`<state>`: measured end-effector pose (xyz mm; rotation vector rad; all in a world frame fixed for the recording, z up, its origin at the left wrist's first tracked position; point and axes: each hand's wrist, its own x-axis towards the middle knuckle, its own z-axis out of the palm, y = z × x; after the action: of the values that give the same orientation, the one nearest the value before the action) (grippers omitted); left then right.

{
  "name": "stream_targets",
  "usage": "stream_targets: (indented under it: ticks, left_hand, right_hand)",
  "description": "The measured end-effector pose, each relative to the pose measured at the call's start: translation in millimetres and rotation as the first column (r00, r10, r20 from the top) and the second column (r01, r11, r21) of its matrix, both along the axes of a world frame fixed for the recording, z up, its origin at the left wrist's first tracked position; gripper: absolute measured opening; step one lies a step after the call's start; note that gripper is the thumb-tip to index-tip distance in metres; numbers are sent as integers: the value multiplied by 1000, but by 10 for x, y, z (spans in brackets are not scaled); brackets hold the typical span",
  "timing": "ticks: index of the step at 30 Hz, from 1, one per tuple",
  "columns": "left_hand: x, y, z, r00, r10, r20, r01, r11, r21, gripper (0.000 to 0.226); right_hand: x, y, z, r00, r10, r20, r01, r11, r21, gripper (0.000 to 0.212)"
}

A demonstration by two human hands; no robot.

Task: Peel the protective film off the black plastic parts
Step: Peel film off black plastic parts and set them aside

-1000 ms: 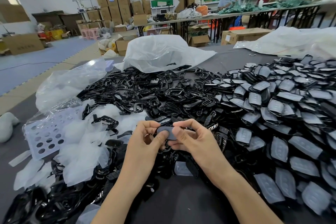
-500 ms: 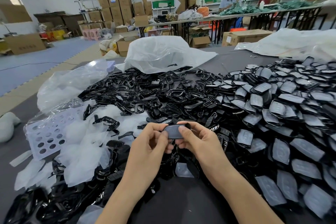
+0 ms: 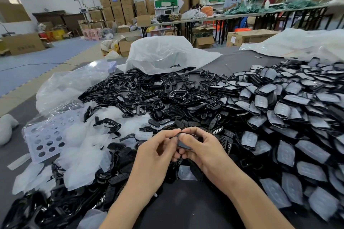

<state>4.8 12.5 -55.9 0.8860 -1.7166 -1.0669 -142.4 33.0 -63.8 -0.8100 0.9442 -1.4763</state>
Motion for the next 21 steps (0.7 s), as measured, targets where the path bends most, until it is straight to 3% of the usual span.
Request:
stream_targets:
  ticks: [4, 9, 11, 17, 21]
  left_hand:
    - [40, -7, -12, 983, 2, 182, 26, 988, -155, 36]
    - [78, 37, 7, 924, 172, 341, -12, 905, -426, 26]
    - [97, 43, 21, 886, 188, 425, 63, 858, -511, 28]
    - [-42, 192, 1, 826, 85, 557, 266, 813, -518, 37]
    - [-51, 191, -23, 870, 83, 485, 213, 825, -523, 39]
  right_hand:
    - [-26, 28, 12, 997, 46, -68, -45, 999, 25, 9]
    - [-43, 35, 48, 988, -71, -135, 74, 997, 16, 17]
    - [-51, 32, 62, 989, -106, -104, 107, 994, 7, 18]
    - [-94, 25, 52, 982, -182, -52, 185, 981, 52, 25]
    - [-138, 14, 72, 982, -174, 74, 172, 985, 32, 31]
